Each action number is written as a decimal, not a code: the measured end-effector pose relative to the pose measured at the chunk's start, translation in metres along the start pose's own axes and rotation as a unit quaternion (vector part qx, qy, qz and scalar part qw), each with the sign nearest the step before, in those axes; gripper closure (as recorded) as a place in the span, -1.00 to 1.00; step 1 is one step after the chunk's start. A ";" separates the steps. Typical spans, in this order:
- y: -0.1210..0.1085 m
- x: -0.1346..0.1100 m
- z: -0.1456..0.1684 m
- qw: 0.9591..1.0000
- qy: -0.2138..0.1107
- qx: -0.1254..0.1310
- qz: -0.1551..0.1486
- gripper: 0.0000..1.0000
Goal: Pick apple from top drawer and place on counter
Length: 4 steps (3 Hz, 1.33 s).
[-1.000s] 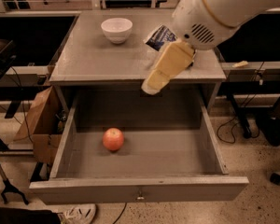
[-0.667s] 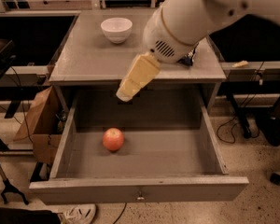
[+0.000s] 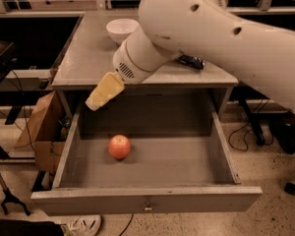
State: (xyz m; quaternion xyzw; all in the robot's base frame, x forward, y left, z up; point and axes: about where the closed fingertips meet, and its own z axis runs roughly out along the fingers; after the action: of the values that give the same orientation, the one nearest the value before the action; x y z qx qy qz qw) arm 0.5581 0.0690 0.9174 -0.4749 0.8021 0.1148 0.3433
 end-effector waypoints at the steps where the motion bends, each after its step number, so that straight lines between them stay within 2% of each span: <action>1: 0.001 -0.003 -0.002 0.999 -0.004 0.002 0.037 -1.00; 3: 0.002 0.003 0.005 0.999 0.000 -0.005 0.040 -1.00; 4: 0.008 0.031 0.033 0.998 0.001 -0.024 0.063 -1.00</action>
Offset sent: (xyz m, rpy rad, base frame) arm -0.0001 0.0020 0.0032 0.0380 0.0312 -0.0554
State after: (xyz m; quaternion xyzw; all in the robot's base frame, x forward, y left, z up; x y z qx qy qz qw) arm 0.5563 0.0688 0.8721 -0.4315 0.8278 0.1552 0.3232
